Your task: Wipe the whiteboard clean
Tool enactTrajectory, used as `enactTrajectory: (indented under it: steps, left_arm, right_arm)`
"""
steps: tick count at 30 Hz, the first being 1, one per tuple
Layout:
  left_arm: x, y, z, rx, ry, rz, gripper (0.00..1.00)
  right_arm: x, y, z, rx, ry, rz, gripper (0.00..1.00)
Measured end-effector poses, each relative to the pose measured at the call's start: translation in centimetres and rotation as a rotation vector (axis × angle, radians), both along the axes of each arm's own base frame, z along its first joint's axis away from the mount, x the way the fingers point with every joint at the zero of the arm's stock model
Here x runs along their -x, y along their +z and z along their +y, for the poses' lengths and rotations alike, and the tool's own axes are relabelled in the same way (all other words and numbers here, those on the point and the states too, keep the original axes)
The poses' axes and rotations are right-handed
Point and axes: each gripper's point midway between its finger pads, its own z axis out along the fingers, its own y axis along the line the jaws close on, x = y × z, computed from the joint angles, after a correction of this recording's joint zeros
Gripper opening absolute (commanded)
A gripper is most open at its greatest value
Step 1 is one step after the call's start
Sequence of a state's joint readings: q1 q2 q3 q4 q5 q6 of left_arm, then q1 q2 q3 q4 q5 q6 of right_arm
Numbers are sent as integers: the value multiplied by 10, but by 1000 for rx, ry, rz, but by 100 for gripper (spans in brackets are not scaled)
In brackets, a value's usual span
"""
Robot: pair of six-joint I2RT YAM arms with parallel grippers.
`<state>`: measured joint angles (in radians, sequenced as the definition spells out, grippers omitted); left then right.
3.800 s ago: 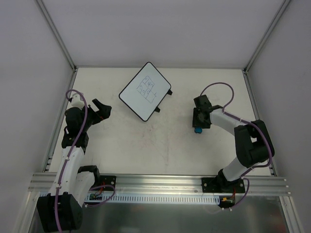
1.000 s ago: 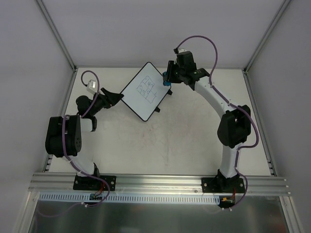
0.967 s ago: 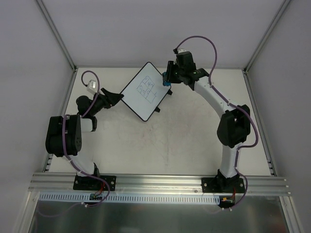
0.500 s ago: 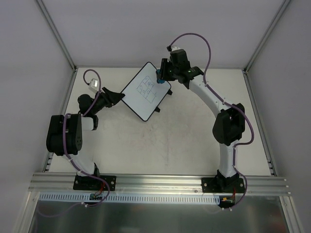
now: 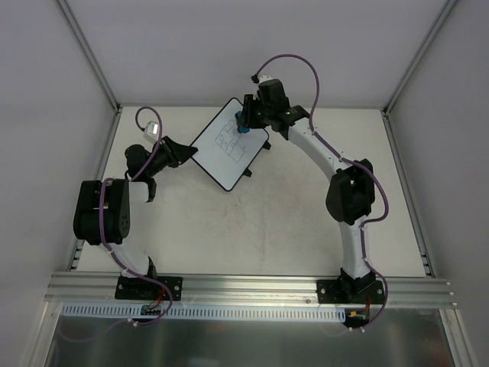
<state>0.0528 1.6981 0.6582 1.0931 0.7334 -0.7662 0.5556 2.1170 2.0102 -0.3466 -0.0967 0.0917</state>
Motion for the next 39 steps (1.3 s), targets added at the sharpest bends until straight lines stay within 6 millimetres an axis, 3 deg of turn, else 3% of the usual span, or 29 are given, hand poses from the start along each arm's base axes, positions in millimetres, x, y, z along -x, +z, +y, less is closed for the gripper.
enactTrajectory:
  steps: [4, 10, 18, 19, 39]
  left_arm:
    - [-1, -1, 0, -1, 0, 6, 27]
    - [-1, -5, -1, -2, -3, 21, 10]
    - [-3, -5, -2, 0, -18, 27, 8]
    - [-3, -5, -2, 0, -18, 27, 1]
    - [-5, -5, -5, -7, -27, 35, 0]
  right_arm:
    - [2, 0, 12, -15, 36, -1, 0]
    - [0, 4, 23, -34, 61, -18, 0]
    - [-6, -3, 33, -37, 72, -22, 0]
    - [-7, -5, 35, -37, 75, -21, 0]
    - [-8, -31, 73, -20, 101, -33, 0]
